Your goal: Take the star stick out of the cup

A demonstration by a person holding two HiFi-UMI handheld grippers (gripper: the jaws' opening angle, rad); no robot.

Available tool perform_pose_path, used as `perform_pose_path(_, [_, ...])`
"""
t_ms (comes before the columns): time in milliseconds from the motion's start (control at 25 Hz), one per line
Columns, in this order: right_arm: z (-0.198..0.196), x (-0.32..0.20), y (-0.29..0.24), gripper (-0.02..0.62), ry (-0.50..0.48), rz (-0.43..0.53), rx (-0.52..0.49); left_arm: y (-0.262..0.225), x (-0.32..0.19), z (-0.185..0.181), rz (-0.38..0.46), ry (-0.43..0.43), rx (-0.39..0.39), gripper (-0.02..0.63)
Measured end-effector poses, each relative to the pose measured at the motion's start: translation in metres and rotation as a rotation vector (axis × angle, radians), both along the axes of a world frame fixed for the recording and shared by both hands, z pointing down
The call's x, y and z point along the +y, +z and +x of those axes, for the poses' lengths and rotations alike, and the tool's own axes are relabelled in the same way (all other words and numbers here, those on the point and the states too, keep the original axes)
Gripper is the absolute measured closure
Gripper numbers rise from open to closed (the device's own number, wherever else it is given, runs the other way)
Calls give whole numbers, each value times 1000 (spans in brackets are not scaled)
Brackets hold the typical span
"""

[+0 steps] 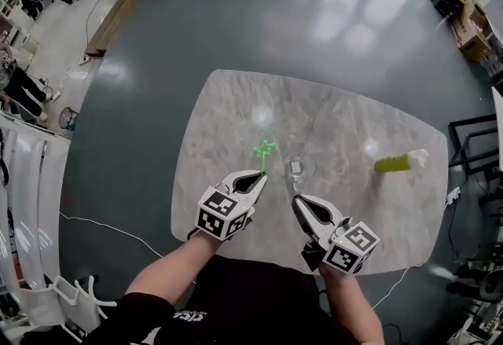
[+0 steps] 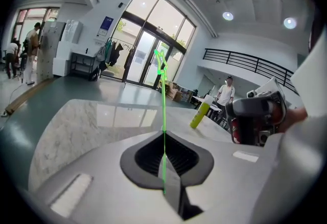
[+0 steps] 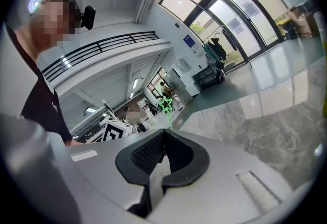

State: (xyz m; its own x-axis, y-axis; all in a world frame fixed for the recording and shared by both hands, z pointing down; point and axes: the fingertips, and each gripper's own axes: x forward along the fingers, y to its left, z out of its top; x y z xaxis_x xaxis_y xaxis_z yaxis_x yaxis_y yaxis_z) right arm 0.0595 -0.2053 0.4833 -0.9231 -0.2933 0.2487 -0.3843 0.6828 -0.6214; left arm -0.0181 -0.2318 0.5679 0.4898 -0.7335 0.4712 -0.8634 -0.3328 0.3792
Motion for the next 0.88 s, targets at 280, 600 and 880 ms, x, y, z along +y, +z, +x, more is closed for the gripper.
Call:
perform_pose_path(280, [-3, 3, 5, 581, -4, 2, 21, 35, 13, 1, -74, 16, -23, 600])
perform_pose_path(600, [1, 8, 10, 581, 3, -16, 33, 77, 13, 5, -158, 13, -27, 600])
perform_pose_path(880, [15, 0, 14, 581, 43, -27, 42, 95, 10, 8, -177, 38, -72, 600])
